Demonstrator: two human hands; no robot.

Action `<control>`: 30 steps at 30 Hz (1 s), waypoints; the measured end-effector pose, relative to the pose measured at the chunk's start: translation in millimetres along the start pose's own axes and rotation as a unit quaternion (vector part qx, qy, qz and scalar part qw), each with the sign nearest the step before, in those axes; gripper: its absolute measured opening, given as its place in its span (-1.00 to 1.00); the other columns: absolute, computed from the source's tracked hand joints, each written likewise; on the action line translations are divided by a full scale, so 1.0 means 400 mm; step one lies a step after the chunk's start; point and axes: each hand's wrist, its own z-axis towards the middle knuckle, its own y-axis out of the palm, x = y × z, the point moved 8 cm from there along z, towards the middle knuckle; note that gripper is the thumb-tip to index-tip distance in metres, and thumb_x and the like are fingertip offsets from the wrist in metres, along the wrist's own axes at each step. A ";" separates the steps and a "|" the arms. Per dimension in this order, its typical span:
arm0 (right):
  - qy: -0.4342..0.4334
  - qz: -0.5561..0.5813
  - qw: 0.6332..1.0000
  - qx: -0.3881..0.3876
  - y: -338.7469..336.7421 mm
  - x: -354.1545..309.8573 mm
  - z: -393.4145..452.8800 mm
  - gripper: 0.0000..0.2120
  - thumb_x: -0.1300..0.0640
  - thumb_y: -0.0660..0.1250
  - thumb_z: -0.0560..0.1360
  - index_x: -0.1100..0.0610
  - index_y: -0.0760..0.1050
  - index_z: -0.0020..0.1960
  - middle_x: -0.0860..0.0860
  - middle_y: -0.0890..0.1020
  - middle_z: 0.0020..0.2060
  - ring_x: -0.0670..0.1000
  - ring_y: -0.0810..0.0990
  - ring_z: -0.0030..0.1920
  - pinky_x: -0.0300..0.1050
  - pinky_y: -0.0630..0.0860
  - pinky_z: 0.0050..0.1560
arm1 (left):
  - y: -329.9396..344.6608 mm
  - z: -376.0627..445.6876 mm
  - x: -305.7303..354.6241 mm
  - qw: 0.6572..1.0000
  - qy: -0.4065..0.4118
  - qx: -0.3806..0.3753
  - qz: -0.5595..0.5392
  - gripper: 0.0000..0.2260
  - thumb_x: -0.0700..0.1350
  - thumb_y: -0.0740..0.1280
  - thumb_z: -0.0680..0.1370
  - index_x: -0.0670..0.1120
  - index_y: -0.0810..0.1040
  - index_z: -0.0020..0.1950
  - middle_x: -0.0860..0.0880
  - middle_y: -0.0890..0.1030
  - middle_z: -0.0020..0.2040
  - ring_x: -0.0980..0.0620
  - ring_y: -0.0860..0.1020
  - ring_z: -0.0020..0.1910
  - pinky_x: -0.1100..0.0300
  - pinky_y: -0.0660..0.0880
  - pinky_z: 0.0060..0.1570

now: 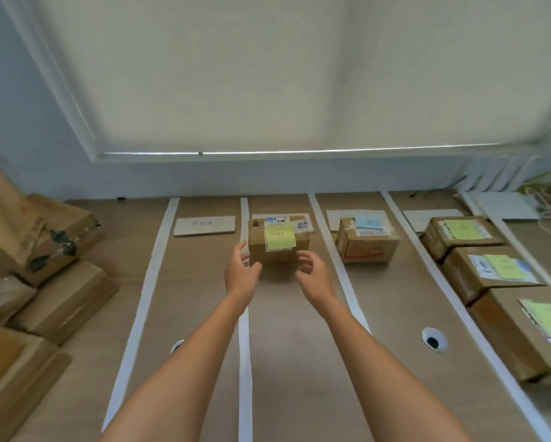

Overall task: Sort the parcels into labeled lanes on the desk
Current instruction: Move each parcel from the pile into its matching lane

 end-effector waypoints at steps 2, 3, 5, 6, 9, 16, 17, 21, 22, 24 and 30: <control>-0.015 -0.002 1.000 0.000 -0.006 -0.062 -0.082 -0.54 0.35 0.25 0.49 0.11 0.37 0.36 0.08 0.49 0.26 0.05 0.47 0.25 -0.10 0.49 0.19 | -0.027 -0.078 0.060 1.000 0.018 -0.006 -0.013 -0.49 -0.28 0.30 0.51 0.00 0.29 0.43 -0.09 0.48 0.29 -0.01 0.46 0.22 0.14 0.42 0.15; -0.022 -0.002 1.000 0.001 -0.010 -0.087 -0.122 -0.55 0.34 0.26 0.49 0.11 0.37 0.35 0.08 0.50 0.25 0.04 0.48 0.24 -0.09 0.50 0.18 | -0.042 -0.115 0.085 0.999 0.025 -0.007 -0.019 -0.49 -0.28 0.30 0.51 0.00 0.31 0.42 -0.09 0.48 0.28 0.01 0.46 0.18 0.16 0.43 0.13; -0.026 0.000 1.000 0.008 -0.022 -0.125 -0.195 -0.56 0.31 0.28 0.49 0.10 0.38 0.35 0.07 0.51 0.23 0.03 0.48 0.22 -0.10 0.50 0.16 | -0.072 -0.188 0.121 0.999 0.032 -0.007 -0.031 -0.50 -0.28 0.30 0.50 0.00 0.32 0.41 -0.08 0.49 0.26 0.03 0.46 0.13 0.19 0.43 0.09; -0.025 0.004 1.000 0.012 -0.028 -0.138 -0.231 -0.57 0.30 0.28 0.49 0.10 0.38 0.34 0.08 0.51 0.22 0.03 0.49 0.20 -0.11 0.50 0.15 | -0.085 -0.224 0.135 0.999 0.034 -0.007 -0.035 -0.50 -0.28 0.30 0.49 0.00 0.33 0.41 -0.08 0.50 0.25 0.04 0.46 0.10 0.20 0.43 0.07; -0.030 0.021 0.999 0.021 -0.033 -0.170 -0.330 -0.58 0.31 0.29 0.49 0.09 0.40 0.32 0.08 0.53 0.21 0.02 0.50 0.18 -0.14 0.48 0.12 | -0.111 -0.322 0.165 0.998 0.046 -0.018 -0.041 -0.52 -0.28 0.30 0.49 -0.01 0.35 0.39 -0.08 0.51 0.22 0.06 0.46 0.05 0.22 0.42 0.03; -0.057 0.031 0.998 0.019 -0.013 -0.220 -0.498 -0.56 0.32 0.32 0.45 0.08 0.43 0.30 0.06 0.55 0.16 -0.01 0.52 0.12 -0.23 0.46 0.01 | -0.191 -0.476 0.178 0.994 0.091 -0.047 -0.021 -0.60 -0.30 0.28 0.50 -0.05 0.46 0.32 -0.12 0.56 0.20 0.05 0.48 0.06 0.14 0.47 0.14; -0.060 0.028 0.998 0.017 -0.008 -0.225 -0.515 -0.55 0.32 0.33 0.45 0.09 0.42 0.31 0.06 0.55 0.17 -0.02 0.51 0.11 -0.23 0.45 0.02 | -0.205 -0.491 0.179 0.994 0.097 -0.049 -0.022 -0.60 -0.31 0.28 0.50 -0.06 0.46 0.32 -0.12 0.56 0.20 0.05 0.48 0.06 0.13 0.47 0.16; -0.070 0.007 0.997 0.009 0.024 -0.248 -0.571 -0.52 0.29 0.34 0.46 0.09 0.39 0.35 0.07 0.52 0.21 -0.03 0.48 0.13 -0.20 0.45 0.07 | -0.273 -0.536 0.169 0.993 0.102 -0.047 -0.031 -0.58 -0.33 0.26 0.50 -0.09 0.45 0.34 -0.14 0.55 0.22 -0.01 0.51 0.16 0.09 0.48 0.18; -0.073 0.004 0.997 0.006 0.035 -0.252 -0.583 -0.52 0.29 0.35 0.46 0.10 0.39 0.35 0.07 0.52 0.21 -0.03 0.47 0.13 -0.21 0.45 0.06 | -0.293 -0.545 0.164 0.993 0.101 -0.045 -0.030 -0.58 -0.34 0.25 0.50 -0.10 0.44 0.35 -0.14 0.54 0.23 -0.04 0.50 0.20 0.08 0.48 0.19; -0.073 0.001 0.997 0.000 0.061 -0.257 -0.603 -0.52 0.29 0.35 0.45 0.11 0.39 0.35 0.08 0.52 0.21 -0.03 0.48 0.11 -0.21 0.45 0.05 | -0.335 -0.559 0.152 0.993 0.105 -0.039 -0.022 -0.57 -0.35 0.25 0.50 -0.10 0.43 0.35 -0.14 0.53 0.24 -0.06 0.49 0.23 0.13 0.47 0.14; -0.081 0.012 0.996 -0.020 0.222 -0.278 -0.673 -0.55 0.33 0.33 0.44 0.15 0.43 0.32 0.12 0.55 0.19 0.02 0.53 0.10 -0.11 0.50 0.13 | -0.500 -0.594 0.075 0.995 0.093 -0.017 -0.024 -0.57 -0.34 0.22 0.51 -0.07 0.42 0.36 -0.11 0.52 0.24 -0.05 0.49 0.21 0.21 0.44 0.04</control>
